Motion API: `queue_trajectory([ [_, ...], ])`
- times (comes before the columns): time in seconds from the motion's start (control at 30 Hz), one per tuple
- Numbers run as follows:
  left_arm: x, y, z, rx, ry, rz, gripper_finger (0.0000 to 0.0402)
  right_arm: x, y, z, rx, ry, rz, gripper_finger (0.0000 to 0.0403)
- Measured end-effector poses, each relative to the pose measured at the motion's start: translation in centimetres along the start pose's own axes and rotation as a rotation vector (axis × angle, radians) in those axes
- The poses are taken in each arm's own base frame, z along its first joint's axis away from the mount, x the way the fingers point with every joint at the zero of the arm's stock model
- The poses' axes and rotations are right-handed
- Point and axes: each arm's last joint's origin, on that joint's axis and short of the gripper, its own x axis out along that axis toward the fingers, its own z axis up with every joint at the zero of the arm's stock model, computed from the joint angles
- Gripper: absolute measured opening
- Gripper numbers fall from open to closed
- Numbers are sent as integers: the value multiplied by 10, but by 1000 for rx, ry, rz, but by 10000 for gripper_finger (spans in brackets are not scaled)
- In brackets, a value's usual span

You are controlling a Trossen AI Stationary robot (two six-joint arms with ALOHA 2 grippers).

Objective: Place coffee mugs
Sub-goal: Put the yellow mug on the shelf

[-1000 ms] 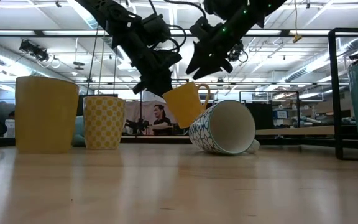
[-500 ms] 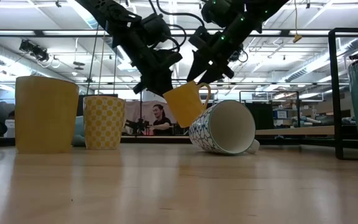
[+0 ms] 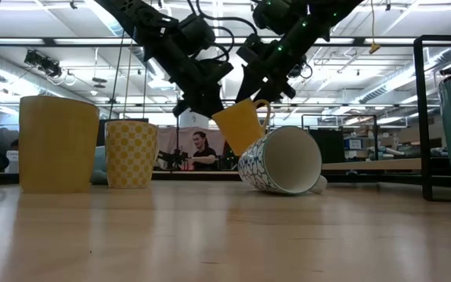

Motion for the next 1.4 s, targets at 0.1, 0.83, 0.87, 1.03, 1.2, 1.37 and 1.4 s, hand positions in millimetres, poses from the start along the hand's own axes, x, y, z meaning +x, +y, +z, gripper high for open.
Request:
queue_trajectory([
  [0.1, 0, 0, 0, -6, -4, -1, 32, 0, 0, 0, 1, 0, -7, 238],
  [0.83, 0, 0, 2, -38, -42, 42, 33, 0, -6, -1, 107, 20, -46, 125],
  [0.87, 0, 0, 2, -42, -43, 43, 33, 0, -6, -1, 112, 20, -48, 119],
  [1.03, 0, 0, 2, -67, -41, 45, 33, 0, -7, -1, 129, 18, -52, 97],
  [1.2, 0, 1, 2, -104, -42, 51, 33, 1, -10, 0, 168, 16, -53, 92],
  [1.37, 0, 2, 3, -128, -63, 75, 35, 1, -13, 1, 185, 8, -55, 92],
  [1.4, 0, 2, 3, -133, -67, 79, 36, 2, -14, 2, 187, 6, -56, 92],
])
